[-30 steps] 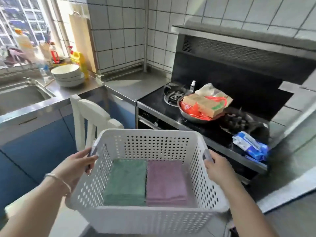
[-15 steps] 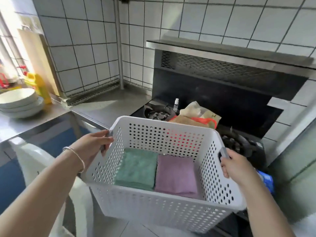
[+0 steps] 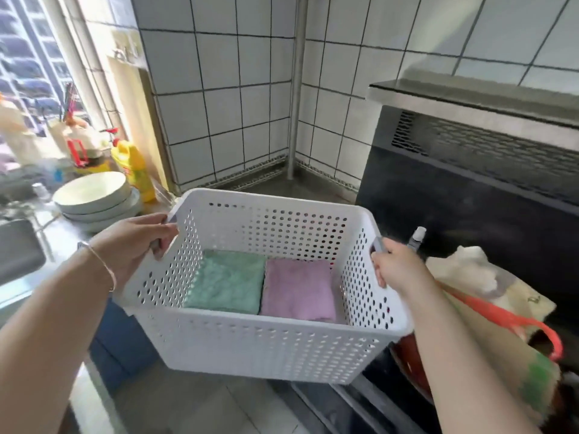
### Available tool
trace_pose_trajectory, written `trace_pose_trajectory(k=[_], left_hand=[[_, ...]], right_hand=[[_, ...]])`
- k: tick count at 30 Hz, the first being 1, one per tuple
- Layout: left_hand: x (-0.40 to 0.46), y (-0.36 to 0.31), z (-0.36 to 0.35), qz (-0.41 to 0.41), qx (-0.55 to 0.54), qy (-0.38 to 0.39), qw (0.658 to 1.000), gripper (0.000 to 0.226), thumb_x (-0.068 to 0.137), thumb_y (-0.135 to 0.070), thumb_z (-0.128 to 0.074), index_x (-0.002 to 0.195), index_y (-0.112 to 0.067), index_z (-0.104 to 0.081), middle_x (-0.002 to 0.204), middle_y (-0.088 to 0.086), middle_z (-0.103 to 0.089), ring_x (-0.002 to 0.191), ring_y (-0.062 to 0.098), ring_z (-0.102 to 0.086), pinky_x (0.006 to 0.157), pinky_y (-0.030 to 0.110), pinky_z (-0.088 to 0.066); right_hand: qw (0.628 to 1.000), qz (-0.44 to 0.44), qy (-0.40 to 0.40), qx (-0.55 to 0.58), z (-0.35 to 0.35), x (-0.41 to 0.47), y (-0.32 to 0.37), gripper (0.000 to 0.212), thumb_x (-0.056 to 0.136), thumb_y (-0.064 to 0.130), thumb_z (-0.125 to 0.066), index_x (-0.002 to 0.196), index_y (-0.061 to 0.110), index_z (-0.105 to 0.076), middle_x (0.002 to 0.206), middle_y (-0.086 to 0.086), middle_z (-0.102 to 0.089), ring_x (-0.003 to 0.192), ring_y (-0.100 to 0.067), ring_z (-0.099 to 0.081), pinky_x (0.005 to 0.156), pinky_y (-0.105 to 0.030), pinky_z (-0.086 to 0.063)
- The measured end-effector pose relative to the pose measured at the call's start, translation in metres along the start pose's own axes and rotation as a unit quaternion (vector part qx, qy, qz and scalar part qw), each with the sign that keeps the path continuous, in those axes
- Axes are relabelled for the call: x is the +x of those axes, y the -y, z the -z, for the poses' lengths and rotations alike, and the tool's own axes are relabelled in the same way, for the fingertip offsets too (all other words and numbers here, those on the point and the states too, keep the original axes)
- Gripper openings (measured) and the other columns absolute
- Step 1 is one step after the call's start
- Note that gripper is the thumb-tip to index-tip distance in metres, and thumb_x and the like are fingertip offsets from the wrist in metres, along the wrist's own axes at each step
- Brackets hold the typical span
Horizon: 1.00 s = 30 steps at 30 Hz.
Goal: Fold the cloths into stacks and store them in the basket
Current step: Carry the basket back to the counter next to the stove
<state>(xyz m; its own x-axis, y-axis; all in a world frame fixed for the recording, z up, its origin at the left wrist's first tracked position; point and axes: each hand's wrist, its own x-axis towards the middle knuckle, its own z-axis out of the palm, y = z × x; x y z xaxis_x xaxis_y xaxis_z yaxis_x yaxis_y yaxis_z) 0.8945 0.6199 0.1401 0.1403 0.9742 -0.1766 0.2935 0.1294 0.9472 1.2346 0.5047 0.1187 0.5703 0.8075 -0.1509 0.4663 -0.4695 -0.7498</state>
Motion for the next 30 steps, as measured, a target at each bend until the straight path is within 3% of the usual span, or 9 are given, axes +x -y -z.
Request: trace_pose_trajectory(k=[4, 7, 11, 14, 16, 19, 24, 28, 30], left_hand=[[0.060, 0.016, 0.023, 0.037, -0.013, -0.060, 0.997, 0.011, 0.091, -0.004, -0.049, 0.094, 0.002, -0.057, 0.061, 0.012, -0.038, 0.040, 0.013, -0.036, 0.046, 0.023, -0.032], [0.095, 0.025, 0.032, 0.062, -0.069, -0.129, 0.987, 0.025, 0.091, 0.005, -0.043, 0.104, -0.010, -0.059, 0.066, 0.009, -0.041, 0.047, 0.011, -0.037, 0.035, 0.012, -0.035], [0.137, 0.034, 0.030, 0.089, -0.121, -0.222, 0.963, 0.038, 0.092, 0.006, -0.038, 0.118, -0.015, -0.056, 0.071, 0.008, -0.048, 0.048, 0.010, -0.040, 0.049, 0.021, -0.039], [0.166, 0.033, 0.018, 0.085, -0.141, -0.263, 0.951, 0.036, 0.092, 0.007, -0.036, 0.118, -0.008, -0.055, 0.068, 0.005, -0.047, 0.036, 0.003, -0.040, 0.043, 0.017, -0.037], [0.187, 0.031, 0.006, 0.087, -0.159, -0.289, 0.940, 0.038, 0.092, 0.008, -0.035, 0.118, -0.011, -0.055, 0.070, 0.001, -0.048, 0.045, 0.006, -0.039, 0.042, 0.014, -0.036], [0.216, 0.033, -0.014, 0.090, -0.178, -0.317, 0.927, 0.041, 0.093, 0.005, -0.033, 0.123, -0.014, -0.053, 0.079, -0.001, -0.053, 0.056, 0.009, -0.036, 0.047, 0.016, -0.038], [0.261, 0.035, -0.038, 0.112, -0.200, -0.329, 0.916, 0.045, 0.091, 0.004, -0.035, 0.128, -0.017, -0.050, 0.099, 0.008, -0.058, 0.059, 0.011, -0.041, 0.065, 0.027, -0.037], [0.285, 0.043, -0.050, 0.135, -0.220, -0.327, 0.909, 0.050, 0.090, 0.007, -0.032, 0.131, -0.018, -0.047, 0.088, 0.006, -0.057, 0.057, 0.011, -0.038, 0.058, 0.024, -0.034], [0.292, 0.047, -0.053, 0.143, -0.219, -0.319, 0.911, 0.049, 0.090, 0.008, -0.031, 0.130, -0.016, -0.047, 0.095, 0.008, -0.054, 0.059, 0.012, -0.039, 0.057, 0.023, -0.033]], right_hand=[[0.995, 0.032, 0.082, 0.036, -0.044, 0.082, 0.042, 0.036, 0.089, 0.003, -0.037, 0.115, 0.013, -0.059, 0.079, -0.005, -0.053, 0.058, -0.015, -0.040, 0.047, -0.024, -0.033], [0.990, 0.052, 0.122, 0.055, -0.071, 0.143, 0.074, 0.035, 0.091, 0.005, -0.038, 0.115, 0.019, -0.060, 0.077, 0.001, -0.055, 0.059, -0.013, -0.045, 0.049, -0.023, -0.037], [0.982, 0.083, 0.164, 0.038, -0.106, 0.230, 0.121, 0.034, 0.091, 0.001, -0.041, 0.116, 0.015, -0.060, 0.085, -0.005, -0.057, 0.067, -0.016, -0.052, 0.056, -0.025, -0.045], [0.983, 0.112, 0.143, -0.032, -0.133, 0.287, 0.143, 0.032, 0.087, -0.001, -0.044, 0.112, 0.009, -0.059, 0.096, -0.014, -0.061, 0.084, -0.028, -0.061, 0.073, -0.042, -0.056], [0.981, 0.127, 0.126, -0.081, -0.151, 0.317, 0.152, 0.034, 0.086, 0.002, -0.042, 0.115, 0.012, -0.056, 0.104, -0.017, -0.061, 0.095, -0.035, -0.062, 0.084, -0.049, -0.054], [0.982, 0.122, 0.100, -0.102, -0.175, 0.359, 0.157, 0.039, 0.090, 0.005, -0.042, 0.126, 0.016, -0.052, 0.111, -0.015, -0.060, 0.093, -0.033, -0.062, 0.083, -0.048, -0.055], [0.984, 0.092, 0.090, -0.123, -0.201, 0.413, 0.151, 0.036, 0.088, 0.002, -0.047, 0.122, 0.013, -0.056, 0.109, -0.017, -0.063, 0.097, -0.034, -0.063, 0.086, -0.042, -0.054], [0.978, 0.082, 0.086, -0.173, -0.216, 0.439, 0.149, 0.035, 0.091, 0.002, -0.044, 0.124, 0.011, -0.055, 0.113, -0.019, -0.062, 0.103, -0.035, -0.060, 0.079, -0.035, -0.049], [0.973, 0.079, 0.084, -0.200, -0.220, 0.448, 0.148, 0.037, 0.092, 0.003, -0.044, 0.127, 0.012, -0.054, 0.115, -0.018, -0.061, 0.105, -0.034, -0.059, 0.082, -0.034, -0.051]])
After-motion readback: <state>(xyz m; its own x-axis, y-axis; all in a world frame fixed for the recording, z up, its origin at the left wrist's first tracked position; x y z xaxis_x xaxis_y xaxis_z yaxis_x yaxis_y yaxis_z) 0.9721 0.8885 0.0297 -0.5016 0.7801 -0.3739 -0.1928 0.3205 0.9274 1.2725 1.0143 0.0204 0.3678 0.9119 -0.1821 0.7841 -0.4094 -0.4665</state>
